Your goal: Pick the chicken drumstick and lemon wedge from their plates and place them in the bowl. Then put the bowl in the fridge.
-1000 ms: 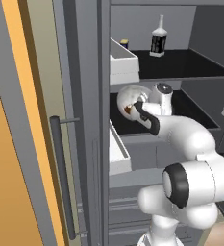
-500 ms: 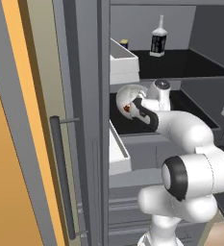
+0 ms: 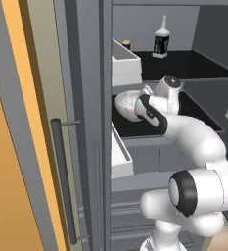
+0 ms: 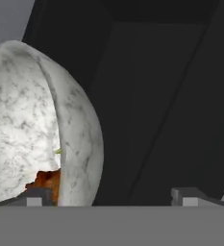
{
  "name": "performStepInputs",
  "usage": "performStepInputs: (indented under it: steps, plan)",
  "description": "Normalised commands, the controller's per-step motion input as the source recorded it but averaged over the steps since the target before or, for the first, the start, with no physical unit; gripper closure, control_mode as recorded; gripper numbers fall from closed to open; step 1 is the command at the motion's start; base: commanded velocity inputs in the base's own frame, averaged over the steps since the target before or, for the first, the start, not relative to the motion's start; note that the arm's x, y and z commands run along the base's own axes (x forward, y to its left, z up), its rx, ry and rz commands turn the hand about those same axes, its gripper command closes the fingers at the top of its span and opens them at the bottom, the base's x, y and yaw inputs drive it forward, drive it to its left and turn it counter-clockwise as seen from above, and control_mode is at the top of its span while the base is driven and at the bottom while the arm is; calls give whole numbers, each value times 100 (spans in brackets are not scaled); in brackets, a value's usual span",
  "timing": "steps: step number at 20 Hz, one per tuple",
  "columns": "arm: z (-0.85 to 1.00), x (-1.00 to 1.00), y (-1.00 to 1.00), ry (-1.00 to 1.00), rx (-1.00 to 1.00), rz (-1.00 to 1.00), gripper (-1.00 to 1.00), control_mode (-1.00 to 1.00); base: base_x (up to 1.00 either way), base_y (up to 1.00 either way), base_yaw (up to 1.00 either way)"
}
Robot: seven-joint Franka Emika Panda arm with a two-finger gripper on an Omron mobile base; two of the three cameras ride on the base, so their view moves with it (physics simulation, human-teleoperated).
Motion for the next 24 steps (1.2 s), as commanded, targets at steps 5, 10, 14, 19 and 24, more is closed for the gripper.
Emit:
performStepInputs:
  steps: [5,10,14,19,24]
  plan:
    - [33,-53,6,-2,0,12,-100,-100,0,0,0]
    - [32,-67,0,-1,-1,8,-100,-100,0,0,0]
    - [10,-85,0,-4,-13,15,-100,-100,0,0,0]
    - [0,-92,0,-9,-19,14,-100,-100,0,0,0]
    - [-1,-92,0,-14,-25,18,-100,-100,0,0,0]
